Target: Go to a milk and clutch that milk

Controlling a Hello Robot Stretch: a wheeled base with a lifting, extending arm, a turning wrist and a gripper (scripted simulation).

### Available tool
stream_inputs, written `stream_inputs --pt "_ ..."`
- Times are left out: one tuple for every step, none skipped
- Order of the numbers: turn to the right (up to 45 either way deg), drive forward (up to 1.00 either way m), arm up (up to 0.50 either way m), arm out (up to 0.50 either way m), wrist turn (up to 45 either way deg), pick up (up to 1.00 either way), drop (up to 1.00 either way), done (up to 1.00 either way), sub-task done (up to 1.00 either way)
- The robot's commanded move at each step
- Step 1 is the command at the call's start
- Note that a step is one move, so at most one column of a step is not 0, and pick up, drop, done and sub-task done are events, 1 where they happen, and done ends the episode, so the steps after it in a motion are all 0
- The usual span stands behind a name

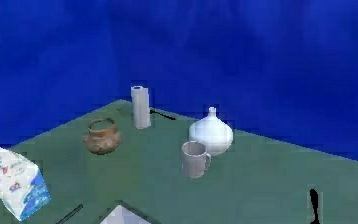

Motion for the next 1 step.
stream_inputs --pt "-45.0 0.00 0.00 0.00 0.0 0.00 0.00 0.00 0.00"
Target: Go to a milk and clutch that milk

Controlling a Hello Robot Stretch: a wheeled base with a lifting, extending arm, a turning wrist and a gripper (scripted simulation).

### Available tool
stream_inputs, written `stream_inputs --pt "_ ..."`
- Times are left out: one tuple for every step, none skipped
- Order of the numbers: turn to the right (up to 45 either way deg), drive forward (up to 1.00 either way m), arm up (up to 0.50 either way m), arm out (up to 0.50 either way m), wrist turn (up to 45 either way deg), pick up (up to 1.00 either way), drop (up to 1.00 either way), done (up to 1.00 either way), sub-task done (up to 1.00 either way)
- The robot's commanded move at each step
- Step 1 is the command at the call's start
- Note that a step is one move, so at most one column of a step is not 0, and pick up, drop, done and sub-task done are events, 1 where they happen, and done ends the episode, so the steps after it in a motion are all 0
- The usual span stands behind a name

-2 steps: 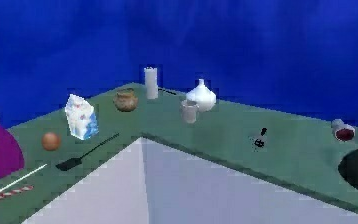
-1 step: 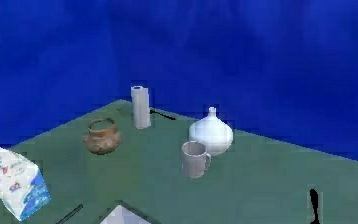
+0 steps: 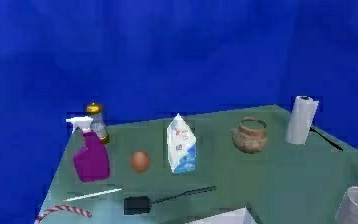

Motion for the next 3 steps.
stream_inputs --pt "-45.0 0.00 0.00 0.00 0.0 0.00 0.00 0.00 0.00" --pt "-39.0 0.00 0.00 0.00 0.0 0.00 0.00 0.00 0.00" --pt "0.0 0.00 0.50 0.00 0.0 0.00 0.00 0.00 0.00"
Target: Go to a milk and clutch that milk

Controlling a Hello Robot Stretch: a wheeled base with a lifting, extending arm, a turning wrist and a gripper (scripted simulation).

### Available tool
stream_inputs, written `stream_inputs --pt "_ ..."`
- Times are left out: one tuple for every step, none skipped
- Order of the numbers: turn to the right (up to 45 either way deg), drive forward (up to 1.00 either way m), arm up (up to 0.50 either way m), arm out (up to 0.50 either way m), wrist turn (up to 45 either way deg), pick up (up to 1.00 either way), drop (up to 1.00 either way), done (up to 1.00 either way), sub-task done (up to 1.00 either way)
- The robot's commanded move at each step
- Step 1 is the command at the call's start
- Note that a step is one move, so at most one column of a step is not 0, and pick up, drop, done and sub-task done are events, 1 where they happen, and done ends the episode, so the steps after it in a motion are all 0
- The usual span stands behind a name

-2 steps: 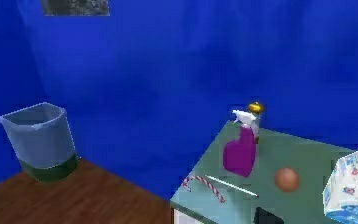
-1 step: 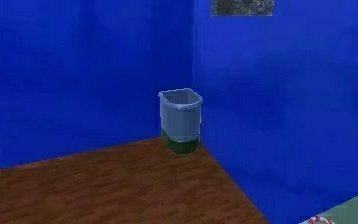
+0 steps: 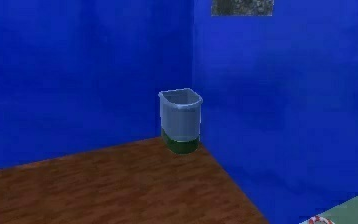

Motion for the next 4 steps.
stream_inputs --pt "0.0 0.00 0.38 0.00 0.0 0.00 0.00 0.00 0.00" --pt "0.0 0.00 0.00 0.30 0.0 0.00 0.00 0.00 0.00" --pt "0.0 0.00 0.00 0.00 45.0 0.00 0.00 0.00 0.00" --pt "0.0 0.00 0.00 0.00 45.0 0.00 0.00 0.00 0.00"
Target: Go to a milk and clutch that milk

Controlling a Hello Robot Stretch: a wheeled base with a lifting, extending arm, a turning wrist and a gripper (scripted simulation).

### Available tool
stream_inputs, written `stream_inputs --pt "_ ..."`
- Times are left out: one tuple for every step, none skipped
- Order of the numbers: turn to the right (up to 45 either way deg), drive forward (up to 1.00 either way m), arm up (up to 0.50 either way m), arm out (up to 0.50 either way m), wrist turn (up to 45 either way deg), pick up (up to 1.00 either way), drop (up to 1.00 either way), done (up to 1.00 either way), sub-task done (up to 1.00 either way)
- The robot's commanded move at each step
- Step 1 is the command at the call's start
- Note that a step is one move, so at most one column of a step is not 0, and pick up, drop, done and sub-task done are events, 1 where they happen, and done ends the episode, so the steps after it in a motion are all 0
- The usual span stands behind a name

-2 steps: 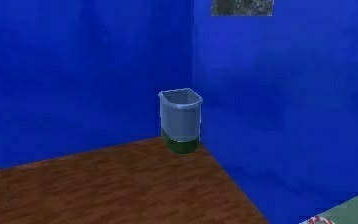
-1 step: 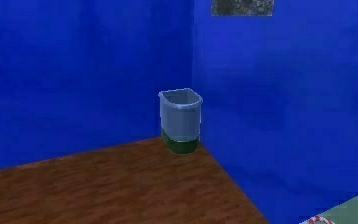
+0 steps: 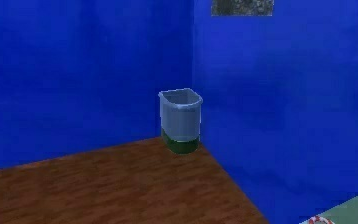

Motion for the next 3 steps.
stream_inputs --pt "0.0 0.00 0.00 0.00 45.0 0.00 0.00 0.00 0.00" --pt "0.0 0.00 0.00 0.00 15.0 0.00 0.00 0.00 0.00" --pt "0.0 0.00 0.00 0.00 0.0 1.00 0.00 0.00 0.00"
